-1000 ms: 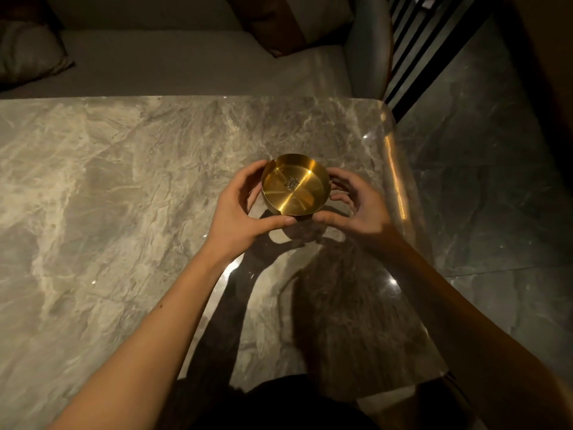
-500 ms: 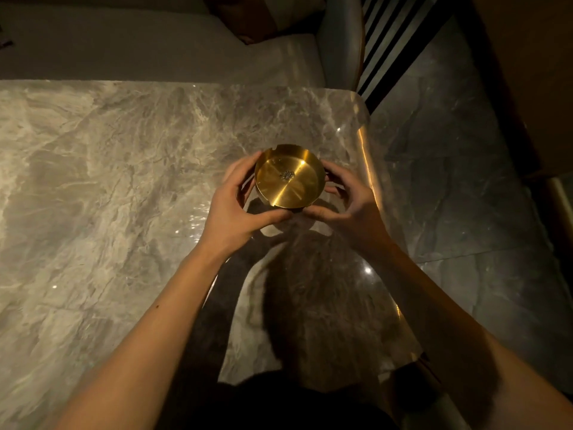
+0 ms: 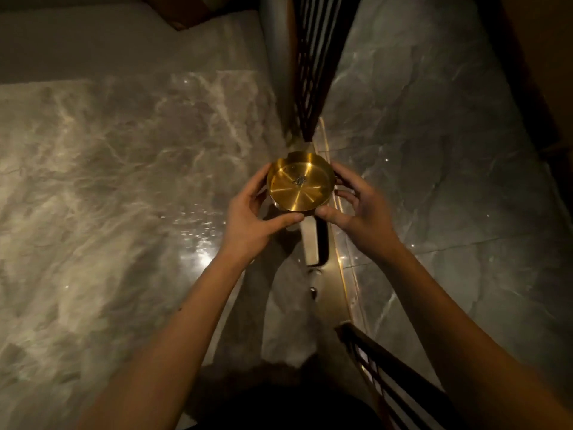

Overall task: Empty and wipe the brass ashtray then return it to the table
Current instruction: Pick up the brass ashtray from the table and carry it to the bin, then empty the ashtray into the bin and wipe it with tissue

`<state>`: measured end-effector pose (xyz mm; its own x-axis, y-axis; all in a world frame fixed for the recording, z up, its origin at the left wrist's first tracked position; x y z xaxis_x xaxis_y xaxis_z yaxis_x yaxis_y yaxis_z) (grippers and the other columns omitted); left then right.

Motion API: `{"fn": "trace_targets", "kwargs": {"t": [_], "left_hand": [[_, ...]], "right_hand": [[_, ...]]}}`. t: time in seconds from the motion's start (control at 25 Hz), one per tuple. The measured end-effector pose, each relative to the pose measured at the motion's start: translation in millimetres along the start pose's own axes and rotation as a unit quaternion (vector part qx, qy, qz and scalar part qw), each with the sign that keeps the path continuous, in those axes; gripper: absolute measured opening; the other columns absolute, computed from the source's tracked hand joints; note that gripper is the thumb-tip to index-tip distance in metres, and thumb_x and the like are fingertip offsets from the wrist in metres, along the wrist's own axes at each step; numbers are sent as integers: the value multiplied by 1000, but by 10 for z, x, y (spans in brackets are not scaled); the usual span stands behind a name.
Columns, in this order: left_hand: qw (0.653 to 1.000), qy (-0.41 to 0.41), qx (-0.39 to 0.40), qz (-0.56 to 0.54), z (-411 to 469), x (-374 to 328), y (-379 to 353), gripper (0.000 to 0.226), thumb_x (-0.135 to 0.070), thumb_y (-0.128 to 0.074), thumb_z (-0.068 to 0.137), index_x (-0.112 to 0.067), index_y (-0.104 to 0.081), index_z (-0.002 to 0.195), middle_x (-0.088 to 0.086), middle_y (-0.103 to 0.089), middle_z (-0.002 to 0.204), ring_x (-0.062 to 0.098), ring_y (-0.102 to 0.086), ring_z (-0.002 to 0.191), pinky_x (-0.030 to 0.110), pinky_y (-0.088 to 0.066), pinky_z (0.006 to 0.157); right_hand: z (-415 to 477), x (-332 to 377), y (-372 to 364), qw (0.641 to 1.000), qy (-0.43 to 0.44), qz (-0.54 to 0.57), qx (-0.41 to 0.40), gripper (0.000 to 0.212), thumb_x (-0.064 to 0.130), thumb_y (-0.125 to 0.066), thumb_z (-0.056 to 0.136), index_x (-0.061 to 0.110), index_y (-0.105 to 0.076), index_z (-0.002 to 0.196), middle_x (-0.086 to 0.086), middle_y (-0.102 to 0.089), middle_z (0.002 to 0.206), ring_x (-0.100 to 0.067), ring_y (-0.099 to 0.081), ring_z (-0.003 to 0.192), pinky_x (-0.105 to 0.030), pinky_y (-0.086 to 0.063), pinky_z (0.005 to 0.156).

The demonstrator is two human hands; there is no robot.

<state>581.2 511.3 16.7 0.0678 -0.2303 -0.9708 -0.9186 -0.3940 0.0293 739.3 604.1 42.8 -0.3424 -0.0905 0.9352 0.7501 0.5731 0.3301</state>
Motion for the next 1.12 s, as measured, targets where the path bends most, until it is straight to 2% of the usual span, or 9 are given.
{"fn": "trace_targets", "kwargs": {"t": [0.08,0.16,0.32,0.48,0.6,0.72,0.8,0.96,1.12], "left_hand": [[999,39,8,-19,137,163,-558,93,3,-84,64,-11,-39,145,-5,-55,137,6,-50,132,21,-42,108],[996,81,10,-40,244,356,-1026,92,4,-83,64,-11,-40,143,2,-53,142,11,-51,133,29,-42,111],[987,150,-9,-56,441,909,-1508,87,1,-84,64,-13,-44,139,3,-54,140,12,-52,132,32,-41,112],[978,201,-26,-54,561,1527,-1726,82,5,-81,69,-11,-43,140,-4,-59,127,10,-53,128,27,-42,110],[966,252,-44,-38,618,2118,-1828,66,3,-79,72,-15,-49,128,-12,-61,110,9,-57,117,23,-46,103],[952,297,-69,-13,664,2780,-1818,57,-5,-82,71,-10,-56,122,1,-67,116,17,-62,116,33,-48,104],[943,325,-74,11,674,3135,-1806,60,-8,-83,71,-9,-58,126,6,-67,122,18,-63,116,31,-49,101],[927,364,-67,60,690,3607,-1789,56,-10,-81,75,-8,-58,126,2,-65,121,16,-60,111,21,-46,84],[912,396,-86,63,671,3922,-1702,51,-10,-80,76,-9,-59,123,-2,-62,107,15,-58,105,22,-43,83]], "right_hand": [[-16,-395,449,999,-27,16,-9,79,31,-80,74,14,-44,143,-4,-56,139,-13,-54,128,-44,-45,108],[-28,-793,799,997,-62,39,-14,73,23,-80,76,15,-47,140,-2,-57,135,-13,-56,124,-42,-46,107],[-5,-1597,1019,988,-122,89,-19,63,15,-79,78,18,-52,134,-1,-61,130,-15,-59,121,-38,-48,105],[34,-2396,897,973,-190,133,-18,61,12,-77,79,14,-53,135,-1,-62,128,-12,-57,122,-25,-46,101],[87,-3061,673,958,-236,163,8,55,8,-75,80,11,-55,132,-2,-63,125,-16,-57,122,-36,-45,106],[139,-3723,405,945,-268,182,43,50,4,-74,81,7,-57,128,-6,-65,119,-19,-59,117,-42,-46,107],[141,-4099,228,935,-289,192,69,49,4,-74,81,5,-57,127,-8,-65,119,-21,-59,117,-41,-47,105],[99,-4678,-87,918,-325,197,114,51,8,-73,83,2,-55,131,-15,-64,126,-25,-58,122,-30,-49,99],[45,-5007,-326,906,-351,206,114,48,13,-72,85,2,-57,128,-16,-64,125,-27,-59,119,-35,-48,103]]}}
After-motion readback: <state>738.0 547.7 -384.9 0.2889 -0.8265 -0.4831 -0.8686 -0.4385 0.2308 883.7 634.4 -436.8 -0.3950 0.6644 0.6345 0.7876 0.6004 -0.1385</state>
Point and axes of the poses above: each hand's wrist, its own z-axis towards the middle knuckle, its own y-axis out of the back of the hand, x = y × z, the point moved 10 cm from there along z, towards the middle knuckle
